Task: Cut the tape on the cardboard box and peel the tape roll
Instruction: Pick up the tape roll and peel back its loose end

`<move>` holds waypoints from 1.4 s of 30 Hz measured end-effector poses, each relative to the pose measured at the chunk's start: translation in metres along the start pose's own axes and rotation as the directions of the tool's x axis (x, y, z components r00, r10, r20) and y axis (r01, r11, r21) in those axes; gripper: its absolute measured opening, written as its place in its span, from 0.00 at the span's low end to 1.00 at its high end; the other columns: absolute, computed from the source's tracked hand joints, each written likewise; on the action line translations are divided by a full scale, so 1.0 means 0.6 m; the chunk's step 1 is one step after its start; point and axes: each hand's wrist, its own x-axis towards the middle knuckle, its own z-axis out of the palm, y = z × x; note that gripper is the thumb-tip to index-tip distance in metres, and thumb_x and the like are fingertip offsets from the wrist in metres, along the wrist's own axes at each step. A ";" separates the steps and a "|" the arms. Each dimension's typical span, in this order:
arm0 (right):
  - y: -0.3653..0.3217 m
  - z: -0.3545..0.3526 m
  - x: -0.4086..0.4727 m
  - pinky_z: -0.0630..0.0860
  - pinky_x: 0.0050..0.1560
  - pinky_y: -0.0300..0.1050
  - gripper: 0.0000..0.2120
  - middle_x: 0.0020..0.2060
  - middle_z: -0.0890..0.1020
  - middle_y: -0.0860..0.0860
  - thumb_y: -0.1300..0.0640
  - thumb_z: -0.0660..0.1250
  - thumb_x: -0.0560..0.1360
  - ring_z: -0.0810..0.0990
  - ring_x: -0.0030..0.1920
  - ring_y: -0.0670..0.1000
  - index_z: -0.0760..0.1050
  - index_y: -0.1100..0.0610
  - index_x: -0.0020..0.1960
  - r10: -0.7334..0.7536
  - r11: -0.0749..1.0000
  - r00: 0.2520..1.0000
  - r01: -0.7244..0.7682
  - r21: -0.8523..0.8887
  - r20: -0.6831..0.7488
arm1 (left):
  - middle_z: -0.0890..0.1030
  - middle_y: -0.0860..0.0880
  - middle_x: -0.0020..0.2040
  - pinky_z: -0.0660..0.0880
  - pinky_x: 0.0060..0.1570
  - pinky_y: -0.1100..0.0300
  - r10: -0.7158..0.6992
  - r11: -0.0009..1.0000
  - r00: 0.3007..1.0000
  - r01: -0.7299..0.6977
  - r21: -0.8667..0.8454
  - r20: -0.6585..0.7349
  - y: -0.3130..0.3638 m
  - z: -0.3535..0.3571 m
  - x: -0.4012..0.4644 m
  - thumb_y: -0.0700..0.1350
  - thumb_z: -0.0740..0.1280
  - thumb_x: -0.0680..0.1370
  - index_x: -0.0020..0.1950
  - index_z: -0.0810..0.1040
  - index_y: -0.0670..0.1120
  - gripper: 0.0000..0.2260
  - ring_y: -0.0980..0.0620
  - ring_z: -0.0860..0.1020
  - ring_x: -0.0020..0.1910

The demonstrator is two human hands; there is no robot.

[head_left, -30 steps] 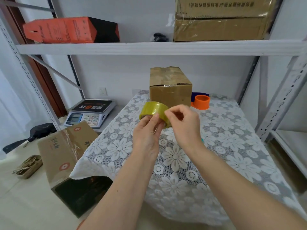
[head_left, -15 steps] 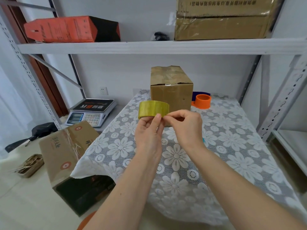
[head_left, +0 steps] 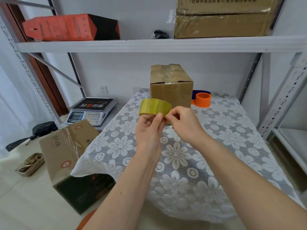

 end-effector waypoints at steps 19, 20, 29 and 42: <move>0.005 0.002 -0.013 0.80 0.48 0.47 0.05 0.41 0.81 0.51 0.56 0.68 0.75 0.81 0.43 0.50 0.76 0.57 0.46 0.008 0.979 0.998 0.004 0.205 -0.058 | 0.80 0.46 0.40 0.79 0.55 0.56 0.018 0.999 1.000 -0.018 0.029 0.000 0.008 0.005 0.005 0.34 0.67 0.77 0.45 0.74 0.41 0.03 0.53 0.82 0.41; 0.004 0.003 -0.013 0.80 0.46 0.43 0.05 0.39 0.81 0.50 0.56 0.71 0.73 0.81 0.42 0.48 0.78 0.57 0.44 0.000 0.979 0.998 0.014 0.201 -0.068 | 0.80 0.47 0.39 0.80 0.53 0.57 0.022 0.999 1.000 -0.022 0.033 0.001 0.008 0.005 0.005 0.34 0.67 0.76 0.45 0.74 0.41 0.04 0.54 0.82 0.40; 0.004 -0.002 -0.006 0.80 0.44 0.45 0.04 0.35 0.83 0.54 0.60 0.72 0.71 0.81 0.38 0.51 0.81 0.61 0.40 0.027 0.981 0.997 -0.013 0.193 -0.070 | 0.79 0.48 0.37 0.78 0.58 0.53 0.000 0.996 0.999 -0.003 0.092 0.037 0.009 -0.002 0.005 0.33 0.67 0.76 0.45 0.75 0.40 0.04 0.55 0.82 0.38; 0.011 0.014 -0.014 0.73 0.39 0.46 0.05 0.37 0.73 0.49 0.60 0.59 0.79 0.75 0.40 0.53 0.67 0.57 0.44 -0.055 0.998 0.990 0.053 -0.025 -0.127 | 0.82 0.42 0.46 0.79 0.57 0.49 -0.039 0.993 0.999 0.040 0.115 -0.007 0.011 0.001 0.005 0.35 0.67 0.76 0.51 0.75 0.38 0.05 0.46 0.83 0.48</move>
